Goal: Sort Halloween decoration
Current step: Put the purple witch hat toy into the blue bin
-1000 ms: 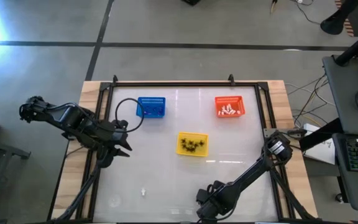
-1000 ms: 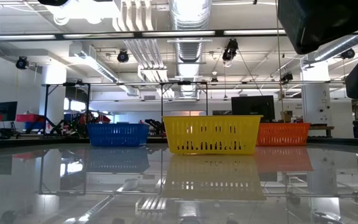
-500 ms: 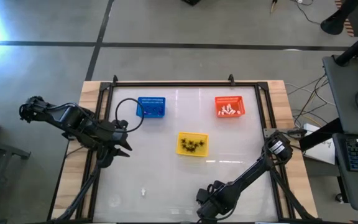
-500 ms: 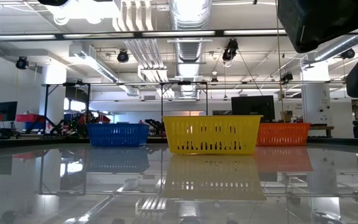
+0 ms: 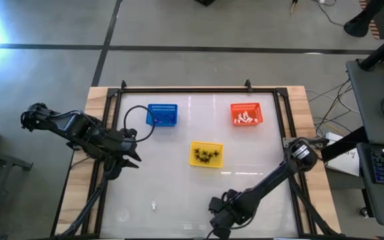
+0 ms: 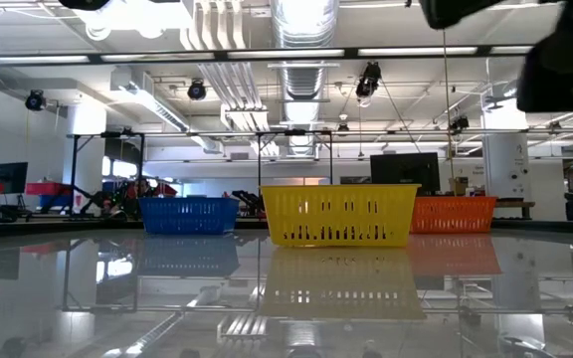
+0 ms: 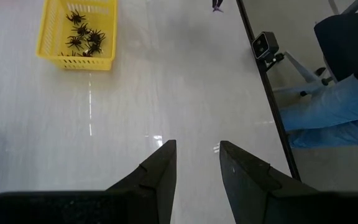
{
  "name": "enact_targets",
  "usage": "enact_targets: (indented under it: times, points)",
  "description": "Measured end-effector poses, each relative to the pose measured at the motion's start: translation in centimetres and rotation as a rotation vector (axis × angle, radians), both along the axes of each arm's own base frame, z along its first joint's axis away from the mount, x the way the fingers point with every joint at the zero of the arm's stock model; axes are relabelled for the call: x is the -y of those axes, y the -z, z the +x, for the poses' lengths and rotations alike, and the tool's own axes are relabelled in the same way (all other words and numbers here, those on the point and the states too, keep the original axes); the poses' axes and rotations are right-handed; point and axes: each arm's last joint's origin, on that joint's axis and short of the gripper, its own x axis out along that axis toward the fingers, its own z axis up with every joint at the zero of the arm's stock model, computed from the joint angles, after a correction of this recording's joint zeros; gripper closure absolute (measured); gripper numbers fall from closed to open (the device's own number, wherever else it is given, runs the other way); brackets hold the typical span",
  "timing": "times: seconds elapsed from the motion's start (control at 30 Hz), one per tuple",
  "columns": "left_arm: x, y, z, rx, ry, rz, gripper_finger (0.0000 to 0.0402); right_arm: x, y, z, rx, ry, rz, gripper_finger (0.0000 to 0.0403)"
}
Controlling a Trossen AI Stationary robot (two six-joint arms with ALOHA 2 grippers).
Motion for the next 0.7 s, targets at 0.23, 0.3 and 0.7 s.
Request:
enact_targets:
  times: [0.23, 0.3, 0.7]
  points:
    - [-0.1, 0.0, 0.0, 0.009, -0.025, 0.026, 0.0296, 1.8, -1.9, 0.9, 0.069, 0.016, 0.003, 0.0394]
    - [-0.1, 0.0, 0.0, 0.008, -0.031, 0.033, 0.0296, 2.3, -2.2, 1.3, 0.091, 0.017, -0.003, 0.0394]
    - [0.5, 1.3, 1.7, -0.066, -0.002, 0.085, 0.0296, 5.5, -4.3, 3.5, 0.2, -0.003, 0.007, 0.0394]
